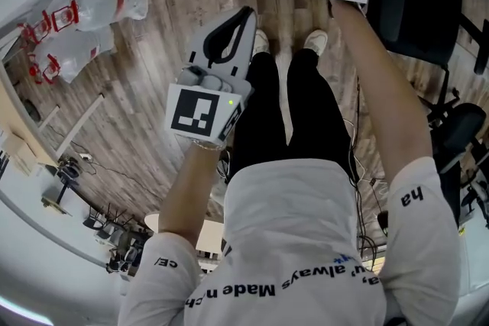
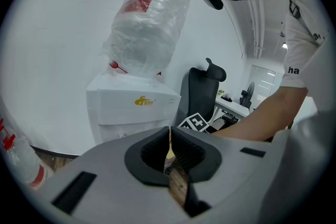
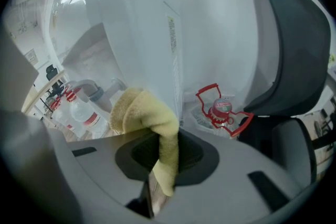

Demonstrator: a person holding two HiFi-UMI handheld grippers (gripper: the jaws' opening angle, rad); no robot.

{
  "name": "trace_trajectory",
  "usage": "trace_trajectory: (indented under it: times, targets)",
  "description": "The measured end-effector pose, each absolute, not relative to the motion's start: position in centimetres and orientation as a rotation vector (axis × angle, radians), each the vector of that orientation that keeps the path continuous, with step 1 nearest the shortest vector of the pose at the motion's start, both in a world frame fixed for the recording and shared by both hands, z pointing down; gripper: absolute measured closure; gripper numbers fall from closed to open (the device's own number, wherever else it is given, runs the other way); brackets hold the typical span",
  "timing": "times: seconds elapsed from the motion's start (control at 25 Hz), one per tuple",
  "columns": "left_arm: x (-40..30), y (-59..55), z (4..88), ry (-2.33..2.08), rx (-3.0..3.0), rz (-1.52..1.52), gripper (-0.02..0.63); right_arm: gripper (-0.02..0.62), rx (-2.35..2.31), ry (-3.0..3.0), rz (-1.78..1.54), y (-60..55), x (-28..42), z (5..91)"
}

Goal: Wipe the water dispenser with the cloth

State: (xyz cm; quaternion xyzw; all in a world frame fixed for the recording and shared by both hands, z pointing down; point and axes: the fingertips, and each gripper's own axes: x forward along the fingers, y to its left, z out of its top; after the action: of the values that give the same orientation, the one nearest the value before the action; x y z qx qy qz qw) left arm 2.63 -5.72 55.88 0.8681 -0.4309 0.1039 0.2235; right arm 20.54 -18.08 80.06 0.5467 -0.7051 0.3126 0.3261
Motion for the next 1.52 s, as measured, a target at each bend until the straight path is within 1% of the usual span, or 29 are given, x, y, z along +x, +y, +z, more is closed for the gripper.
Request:
trace_trajectory:
  times: [0.72,1.52]
  targets:
    - [2.8,-4.9,62.3,-1.16,2.381,0.296,0.578,0.535,1.415,-1.846,0.842,-18.1,20.2,84.8]
    - [3.1,-6.3,67.4,-1.183,2.335,0.291,0.578,0.535,1.366,-1.792,0.874,-18.6,20.1,91.5]
